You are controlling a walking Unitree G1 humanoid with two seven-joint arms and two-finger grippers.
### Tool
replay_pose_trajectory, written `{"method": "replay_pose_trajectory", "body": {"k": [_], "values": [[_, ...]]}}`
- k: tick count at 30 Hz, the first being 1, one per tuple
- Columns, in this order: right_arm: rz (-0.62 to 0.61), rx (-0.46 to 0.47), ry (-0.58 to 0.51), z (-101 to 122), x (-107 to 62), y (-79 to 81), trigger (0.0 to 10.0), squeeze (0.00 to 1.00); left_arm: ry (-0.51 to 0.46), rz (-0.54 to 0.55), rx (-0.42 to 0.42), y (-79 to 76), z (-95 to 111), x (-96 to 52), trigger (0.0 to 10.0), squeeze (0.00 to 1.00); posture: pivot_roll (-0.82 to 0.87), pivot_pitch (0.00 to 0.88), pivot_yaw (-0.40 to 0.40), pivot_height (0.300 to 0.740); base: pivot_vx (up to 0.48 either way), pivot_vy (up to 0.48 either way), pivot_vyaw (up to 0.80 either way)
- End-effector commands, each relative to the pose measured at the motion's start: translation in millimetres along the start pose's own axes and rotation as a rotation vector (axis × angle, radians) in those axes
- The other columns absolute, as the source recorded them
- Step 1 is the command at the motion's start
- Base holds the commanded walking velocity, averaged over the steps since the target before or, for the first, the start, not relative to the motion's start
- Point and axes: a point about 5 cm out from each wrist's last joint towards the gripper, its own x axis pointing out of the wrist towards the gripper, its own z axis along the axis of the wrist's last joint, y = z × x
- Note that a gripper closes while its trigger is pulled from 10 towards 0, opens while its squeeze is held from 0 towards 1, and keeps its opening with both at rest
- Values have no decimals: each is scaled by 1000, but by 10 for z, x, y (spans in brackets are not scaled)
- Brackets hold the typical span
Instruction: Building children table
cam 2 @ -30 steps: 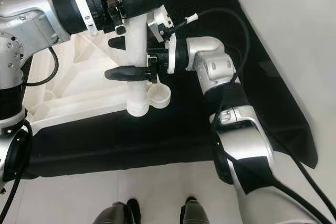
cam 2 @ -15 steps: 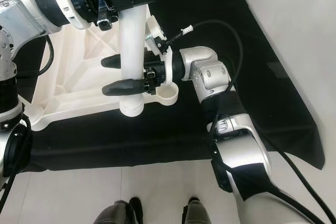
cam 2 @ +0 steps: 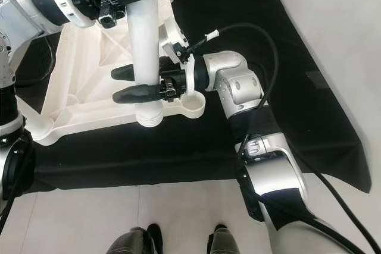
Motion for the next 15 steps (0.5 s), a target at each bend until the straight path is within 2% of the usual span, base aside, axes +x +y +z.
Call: {"method": "replay_pose_trajectory", "body": {"k": [1, 2, 5, 7, 8, 11, 13, 14, 15], "values": [[15, 30, 56, -55, 251, 16, 0, 0, -4, -139, 2, -154, -47, 190, 0, 0, -94, 199, 78, 740, 0, 0, 0], [-20, 31, 56, -55, 245, -12, 0, 0, -9, -108, -9, -112, -71, 164, 10000, 1000, -93, 199, 76, 740, 0, 0, 0], [-43, 32, 54, -55, 241, -31, 0, 0, -12, -86, -17, -83, -90, 144, 10000, 1000, -93, 199, 76, 740, 0, 0, 0], [-131, 28, 54, -52, 183, -108, 0, 0, -62, 16, -30, 18, -44, 17, 10000, 1000, -93, 201, 74, 740, 0, 0, 0], [-131, 28, 54, -52, 183, -108, 0, 0, -62, 16, -30, 18, -44, 17, 10000, 1000, -93, 201, 74, 740, 0, 0, 0], [-263, 18, 60, -45, 28, -219, 0, 0, -126, 146, 11, 45, 153, -217, 10000, 1000, -85, 205, 68, 740, 0, 0, 0], [-291, 18, 60, -42, -8, -244, 0, 0, -136, 170, 23, 35, 194, -261, 10000, 1000, -85, 205, 68, 740, 0, 0, 0], [-401, 3, 30, 37, -164, -338, 0, 0, -148, 254, 80, 15, 320, -392, 10000, 1000, -77, 208, 62, 740, 0, 0, 0], [-401, 3, 30, 37, -164, -338, 0, 0, -148, 254, 80, 15, 320, -392, 10000, 1000, -77, 208, 62, 740, 0, 0, 0]]}}
